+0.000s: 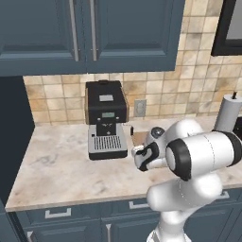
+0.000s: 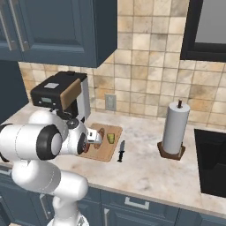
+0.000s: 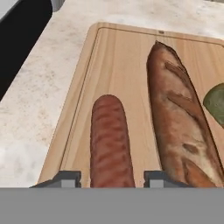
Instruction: Retrieve the sausage and cheese from the fridge and place them on the cutting board on the counter.
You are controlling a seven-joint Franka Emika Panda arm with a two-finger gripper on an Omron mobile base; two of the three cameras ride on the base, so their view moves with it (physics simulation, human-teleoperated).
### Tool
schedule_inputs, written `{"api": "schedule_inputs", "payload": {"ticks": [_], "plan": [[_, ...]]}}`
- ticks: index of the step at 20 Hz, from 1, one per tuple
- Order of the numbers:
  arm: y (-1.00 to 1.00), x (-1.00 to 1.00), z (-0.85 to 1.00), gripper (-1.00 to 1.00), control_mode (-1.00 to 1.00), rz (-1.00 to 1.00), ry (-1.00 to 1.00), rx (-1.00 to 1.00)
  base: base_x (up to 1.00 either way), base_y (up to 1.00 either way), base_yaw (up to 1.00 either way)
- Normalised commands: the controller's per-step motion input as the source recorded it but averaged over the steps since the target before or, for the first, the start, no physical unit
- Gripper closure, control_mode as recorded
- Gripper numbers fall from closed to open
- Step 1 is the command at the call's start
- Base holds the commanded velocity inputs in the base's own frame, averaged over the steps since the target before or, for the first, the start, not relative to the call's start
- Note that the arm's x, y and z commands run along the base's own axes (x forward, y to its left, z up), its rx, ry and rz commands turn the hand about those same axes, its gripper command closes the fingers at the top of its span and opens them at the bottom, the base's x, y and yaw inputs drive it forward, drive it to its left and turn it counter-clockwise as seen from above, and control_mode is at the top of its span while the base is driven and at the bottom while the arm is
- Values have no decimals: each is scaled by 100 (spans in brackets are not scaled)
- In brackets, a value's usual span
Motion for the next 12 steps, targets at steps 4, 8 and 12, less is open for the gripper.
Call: {"api": "schedule_inputs", "payload": {"ticks": [4,8,12], "plan": [[0,-15,41,-100,-100,0,0,0,0,0,0],[0,-18,61,-100,-100,0,0,0,0,0,0],[-1,-54,79,-100,-100,0,0,1,0,0,0]]}}
